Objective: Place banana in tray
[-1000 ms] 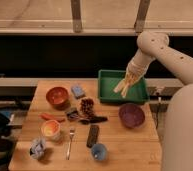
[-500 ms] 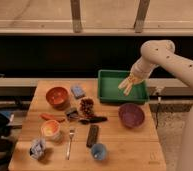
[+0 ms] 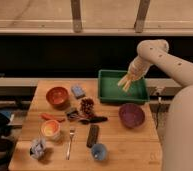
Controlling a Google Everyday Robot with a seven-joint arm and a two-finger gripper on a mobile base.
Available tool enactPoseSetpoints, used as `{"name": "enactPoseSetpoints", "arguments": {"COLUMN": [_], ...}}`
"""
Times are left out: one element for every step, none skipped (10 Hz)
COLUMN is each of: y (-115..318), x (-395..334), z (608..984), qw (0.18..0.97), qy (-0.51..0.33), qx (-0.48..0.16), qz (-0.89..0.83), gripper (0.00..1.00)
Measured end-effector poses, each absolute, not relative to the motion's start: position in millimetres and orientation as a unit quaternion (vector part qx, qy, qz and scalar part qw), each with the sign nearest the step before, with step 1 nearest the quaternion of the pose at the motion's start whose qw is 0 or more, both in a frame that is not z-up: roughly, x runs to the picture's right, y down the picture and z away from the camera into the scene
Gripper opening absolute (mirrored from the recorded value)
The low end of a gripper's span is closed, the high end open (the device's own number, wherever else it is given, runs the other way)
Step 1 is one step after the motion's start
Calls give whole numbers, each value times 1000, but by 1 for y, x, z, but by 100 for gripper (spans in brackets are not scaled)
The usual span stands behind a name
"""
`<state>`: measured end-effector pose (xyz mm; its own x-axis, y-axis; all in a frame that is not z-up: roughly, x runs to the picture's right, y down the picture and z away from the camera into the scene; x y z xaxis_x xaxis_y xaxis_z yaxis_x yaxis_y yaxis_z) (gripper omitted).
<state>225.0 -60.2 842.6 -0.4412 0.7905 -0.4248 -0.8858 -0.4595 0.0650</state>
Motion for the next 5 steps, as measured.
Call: {"name": "enactPoseSetpoints", "arguments": {"y": [-54,-46,-40,-34,-30], "x": [222,219,213,206,202], "z": [855,868,880,892,900], "qw": [501,498,496,493,485], "qy": [147,152,154,155,153], "qx": [-181,-194,-207,-220,-235], "qz": [834,831,829,827,828], "gripper": [0,0,0,0,2]}}
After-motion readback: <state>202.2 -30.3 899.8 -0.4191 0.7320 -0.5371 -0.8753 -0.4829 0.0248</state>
